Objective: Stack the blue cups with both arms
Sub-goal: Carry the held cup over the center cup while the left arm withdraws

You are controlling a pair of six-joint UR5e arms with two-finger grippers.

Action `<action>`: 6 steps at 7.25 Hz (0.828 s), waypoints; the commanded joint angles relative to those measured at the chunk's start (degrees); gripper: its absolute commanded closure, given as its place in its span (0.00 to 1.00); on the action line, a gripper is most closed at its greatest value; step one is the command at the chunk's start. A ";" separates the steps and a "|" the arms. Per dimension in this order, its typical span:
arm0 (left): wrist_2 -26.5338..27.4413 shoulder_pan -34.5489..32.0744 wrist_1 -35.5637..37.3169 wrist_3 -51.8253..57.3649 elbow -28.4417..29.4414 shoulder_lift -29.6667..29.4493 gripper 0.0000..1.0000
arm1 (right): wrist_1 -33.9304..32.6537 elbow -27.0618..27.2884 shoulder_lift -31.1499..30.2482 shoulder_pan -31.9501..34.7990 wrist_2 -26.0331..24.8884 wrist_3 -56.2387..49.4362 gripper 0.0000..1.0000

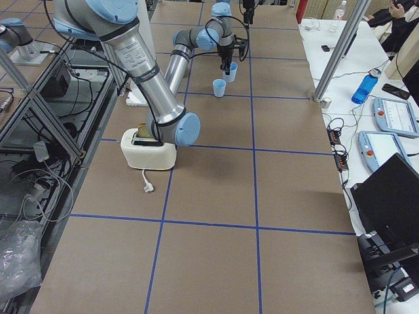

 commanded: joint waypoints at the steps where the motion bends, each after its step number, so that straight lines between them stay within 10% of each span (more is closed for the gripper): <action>1: -0.05 -1.26 -0.23 0.75 0.09 1.03 0.03 | -0.25 -3.95 4.39 -2.43 -2.32 2.57 1.00; 6: -4.97 -8.03 -0.15 12.26 2.37 4.02 0.03 | -0.07 -8.27 6.17 -8.84 -8.91 4.68 1.00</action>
